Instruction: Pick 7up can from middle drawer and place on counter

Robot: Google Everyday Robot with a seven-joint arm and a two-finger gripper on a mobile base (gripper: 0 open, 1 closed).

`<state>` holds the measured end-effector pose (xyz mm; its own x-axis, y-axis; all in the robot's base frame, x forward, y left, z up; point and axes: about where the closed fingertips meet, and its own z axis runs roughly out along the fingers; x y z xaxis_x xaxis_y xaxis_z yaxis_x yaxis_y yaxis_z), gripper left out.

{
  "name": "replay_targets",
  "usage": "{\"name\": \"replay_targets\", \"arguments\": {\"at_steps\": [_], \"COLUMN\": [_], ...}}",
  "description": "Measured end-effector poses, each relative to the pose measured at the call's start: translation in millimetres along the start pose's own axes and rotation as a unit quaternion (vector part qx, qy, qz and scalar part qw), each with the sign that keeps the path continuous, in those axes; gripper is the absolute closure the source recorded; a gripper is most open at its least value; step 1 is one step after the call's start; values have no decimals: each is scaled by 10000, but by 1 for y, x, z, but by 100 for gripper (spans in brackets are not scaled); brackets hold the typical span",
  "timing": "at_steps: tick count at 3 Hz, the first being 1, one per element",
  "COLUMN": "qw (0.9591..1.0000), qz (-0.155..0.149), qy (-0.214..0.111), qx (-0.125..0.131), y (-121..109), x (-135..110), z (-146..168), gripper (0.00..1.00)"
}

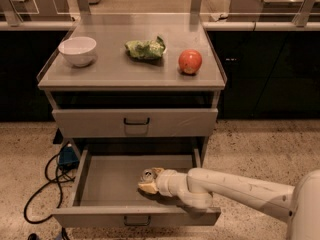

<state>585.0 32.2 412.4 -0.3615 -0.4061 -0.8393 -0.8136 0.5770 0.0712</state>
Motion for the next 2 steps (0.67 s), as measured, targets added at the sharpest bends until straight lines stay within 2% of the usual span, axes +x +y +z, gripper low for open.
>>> {"name": "replay_targets", "arguments": {"at_steps": [1,2], "qw": [10000,10000], "qz": [0,0], "qy": [0,-1], "qx": [0,0], "y": [0,0], "x": [0,0], "z": [0,0], "gripper": [89,100]}}
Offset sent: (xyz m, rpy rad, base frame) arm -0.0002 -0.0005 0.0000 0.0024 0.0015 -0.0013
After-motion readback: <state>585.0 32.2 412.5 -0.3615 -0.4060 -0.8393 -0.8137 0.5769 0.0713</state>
